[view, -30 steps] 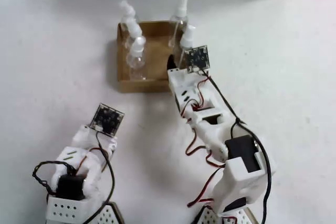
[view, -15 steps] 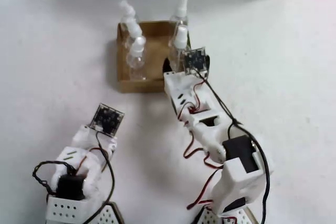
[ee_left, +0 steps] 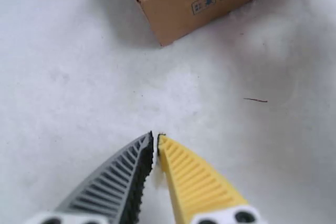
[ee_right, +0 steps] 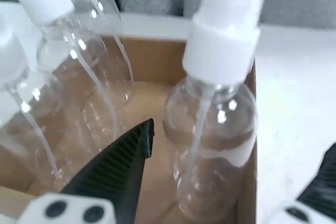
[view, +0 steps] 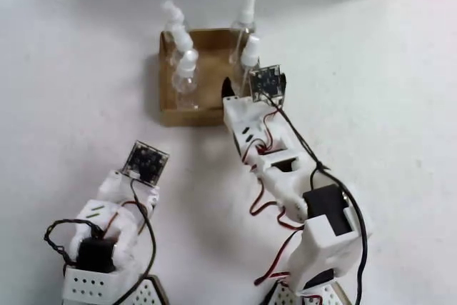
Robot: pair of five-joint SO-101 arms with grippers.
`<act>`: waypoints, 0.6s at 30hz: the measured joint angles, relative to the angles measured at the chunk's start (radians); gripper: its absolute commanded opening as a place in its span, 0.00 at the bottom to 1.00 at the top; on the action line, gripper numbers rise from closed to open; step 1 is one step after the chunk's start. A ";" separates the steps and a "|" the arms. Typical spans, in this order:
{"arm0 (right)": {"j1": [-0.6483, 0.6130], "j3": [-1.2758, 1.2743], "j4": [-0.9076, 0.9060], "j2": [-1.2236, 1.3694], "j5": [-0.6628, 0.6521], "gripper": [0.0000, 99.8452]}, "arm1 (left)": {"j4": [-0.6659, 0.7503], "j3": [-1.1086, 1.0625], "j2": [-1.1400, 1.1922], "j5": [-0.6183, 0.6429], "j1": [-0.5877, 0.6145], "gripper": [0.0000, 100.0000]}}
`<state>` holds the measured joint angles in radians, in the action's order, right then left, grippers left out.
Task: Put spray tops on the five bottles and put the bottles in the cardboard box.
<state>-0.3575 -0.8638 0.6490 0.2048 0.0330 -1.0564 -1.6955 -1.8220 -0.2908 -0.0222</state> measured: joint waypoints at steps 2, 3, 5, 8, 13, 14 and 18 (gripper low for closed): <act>0.000 0.000 0.048 0.000 0.000 0.41 | 0.000 0.000 0.000 0.000 0.000 0.02; 0.000 0.000 0.066 0.000 0.000 0.41 | 0.000 0.000 0.000 0.000 0.000 0.02; -0.002 0.000 0.087 0.000 0.000 0.41 | 0.000 0.000 0.000 0.000 0.000 0.02; 0.012 0.000 0.097 0.000 0.000 0.41 | 0.000 0.000 0.000 0.000 0.000 0.02; 0.012 0.000 0.100 0.000 0.000 0.41 | 0.000 0.000 0.000 0.000 0.000 0.02; 0.012 -0.008 0.100 -0.006 0.000 0.41 | 0.000 0.000 0.000 0.000 0.000 0.02; 0.020 -0.094 0.100 -0.109 0.000 0.41 | 0.005 0.000 0.000 0.000 0.000 0.02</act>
<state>-0.3376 -0.9574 0.7488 0.0959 0.0330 -1.0518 -1.6955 -1.8220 -0.2908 -0.0222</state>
